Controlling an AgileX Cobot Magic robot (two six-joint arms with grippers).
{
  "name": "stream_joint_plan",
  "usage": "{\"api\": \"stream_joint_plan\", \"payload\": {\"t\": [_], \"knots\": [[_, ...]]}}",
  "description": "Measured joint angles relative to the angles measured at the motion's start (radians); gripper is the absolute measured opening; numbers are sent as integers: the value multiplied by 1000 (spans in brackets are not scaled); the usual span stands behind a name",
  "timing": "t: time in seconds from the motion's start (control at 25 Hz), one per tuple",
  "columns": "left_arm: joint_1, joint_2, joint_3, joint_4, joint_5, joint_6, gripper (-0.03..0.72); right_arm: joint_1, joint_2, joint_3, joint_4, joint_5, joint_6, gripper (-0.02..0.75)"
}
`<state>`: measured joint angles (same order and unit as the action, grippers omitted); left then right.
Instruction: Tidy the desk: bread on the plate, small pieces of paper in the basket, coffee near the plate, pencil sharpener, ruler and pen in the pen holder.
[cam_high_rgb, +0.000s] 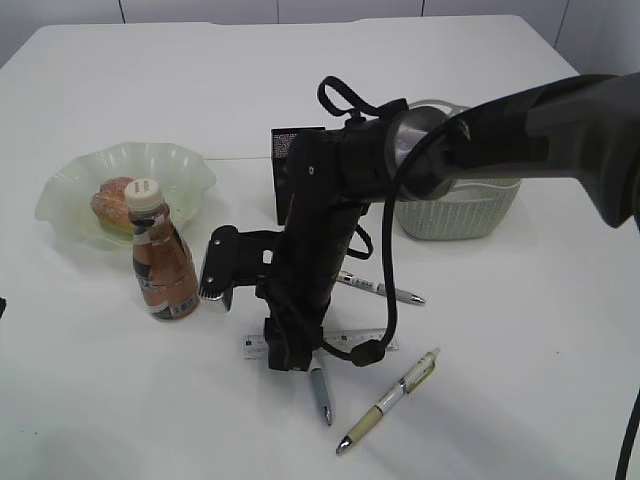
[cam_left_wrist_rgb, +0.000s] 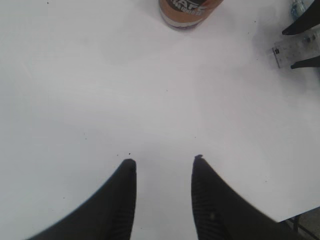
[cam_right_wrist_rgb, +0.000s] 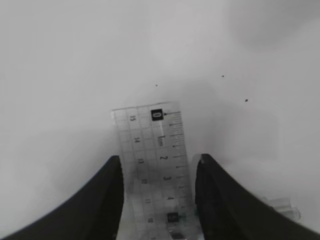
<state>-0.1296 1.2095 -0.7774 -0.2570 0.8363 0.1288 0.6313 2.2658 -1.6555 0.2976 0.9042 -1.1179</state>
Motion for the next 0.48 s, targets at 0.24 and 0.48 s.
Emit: {"api": "stream_joint_plan", "payload": {"t": [0.24, 0.48], "knots": [[0, 0, 0, 0, -5, 0, 278, 0, 0, 0, -7, 0, 0, 272], [0, 0, 0, 0, -5, 0, 278, 0, -15, 0, 14, 8, 0, 267]]}}
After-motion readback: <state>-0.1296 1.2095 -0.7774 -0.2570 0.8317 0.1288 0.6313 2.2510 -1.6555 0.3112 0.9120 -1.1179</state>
